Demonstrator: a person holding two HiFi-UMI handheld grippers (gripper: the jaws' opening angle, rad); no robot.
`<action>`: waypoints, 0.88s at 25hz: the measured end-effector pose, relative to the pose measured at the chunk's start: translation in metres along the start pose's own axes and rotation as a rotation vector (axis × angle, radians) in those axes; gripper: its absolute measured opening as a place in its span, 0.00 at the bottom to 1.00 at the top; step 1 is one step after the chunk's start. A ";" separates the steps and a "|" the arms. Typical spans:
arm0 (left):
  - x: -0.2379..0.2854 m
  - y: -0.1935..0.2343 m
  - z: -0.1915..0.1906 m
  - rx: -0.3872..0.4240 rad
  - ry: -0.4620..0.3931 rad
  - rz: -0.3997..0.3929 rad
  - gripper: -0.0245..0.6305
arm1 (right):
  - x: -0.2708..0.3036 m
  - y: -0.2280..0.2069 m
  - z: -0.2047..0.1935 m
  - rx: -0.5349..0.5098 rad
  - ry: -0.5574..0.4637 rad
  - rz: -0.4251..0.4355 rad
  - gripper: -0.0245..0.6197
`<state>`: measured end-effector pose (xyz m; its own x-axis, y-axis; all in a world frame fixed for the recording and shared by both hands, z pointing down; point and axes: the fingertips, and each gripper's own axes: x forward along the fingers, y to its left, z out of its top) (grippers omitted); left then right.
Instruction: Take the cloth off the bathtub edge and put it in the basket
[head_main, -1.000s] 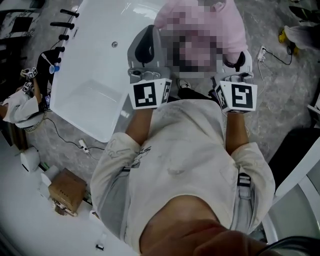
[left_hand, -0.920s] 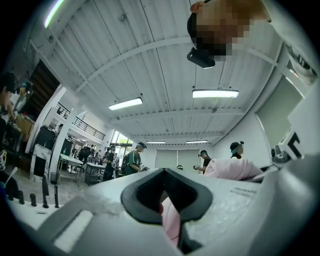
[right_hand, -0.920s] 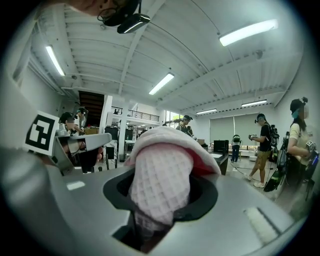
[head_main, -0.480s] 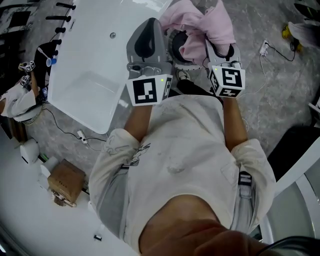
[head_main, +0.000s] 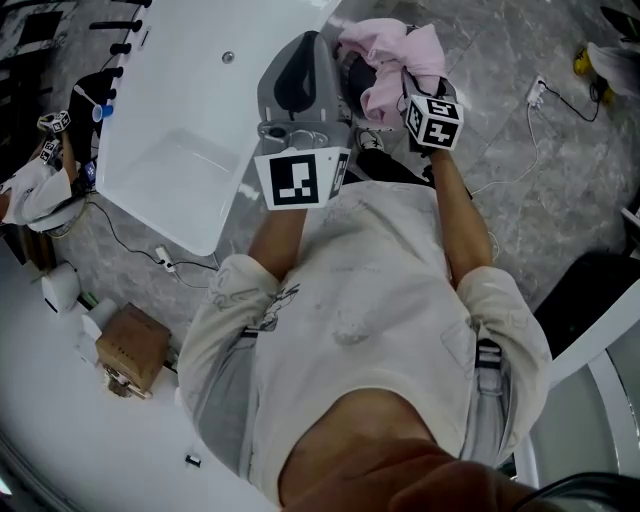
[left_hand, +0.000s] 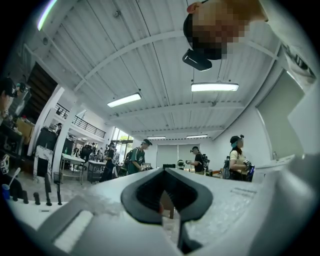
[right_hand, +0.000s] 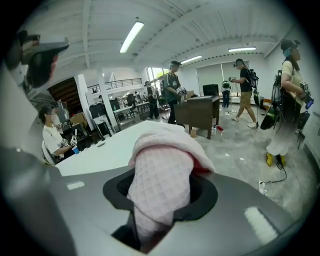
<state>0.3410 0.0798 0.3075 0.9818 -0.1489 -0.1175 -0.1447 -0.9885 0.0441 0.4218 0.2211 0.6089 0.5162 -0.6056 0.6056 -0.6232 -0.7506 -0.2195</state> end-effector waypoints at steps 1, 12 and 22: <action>0.000 -0.001 0.000 0.000 0.001 -0.001 0.04 | 0.010 -0.003 -0.011 0.009 0.031 -0.007 0.29; -0.002 0.002 -0.009 0.012 0.033 -0.002 0.04 | 0.081 -0.015 -0.108 0.086 0.326 -0.078 0.30; -0.003 -0.001 -0.015 0.016 0.055 -0.002 0.04 | 0.093 -0.022 -0.124 0.126 0.414 -0.096 0.31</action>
<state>0.3397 0.0818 0.3229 0.9873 -0.1457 -0.0631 -0.1442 -0.9892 0.0283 0.4107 0.2142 0.7646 0.2735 -0.3945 0.8773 -0.4939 -0.8402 -0.2239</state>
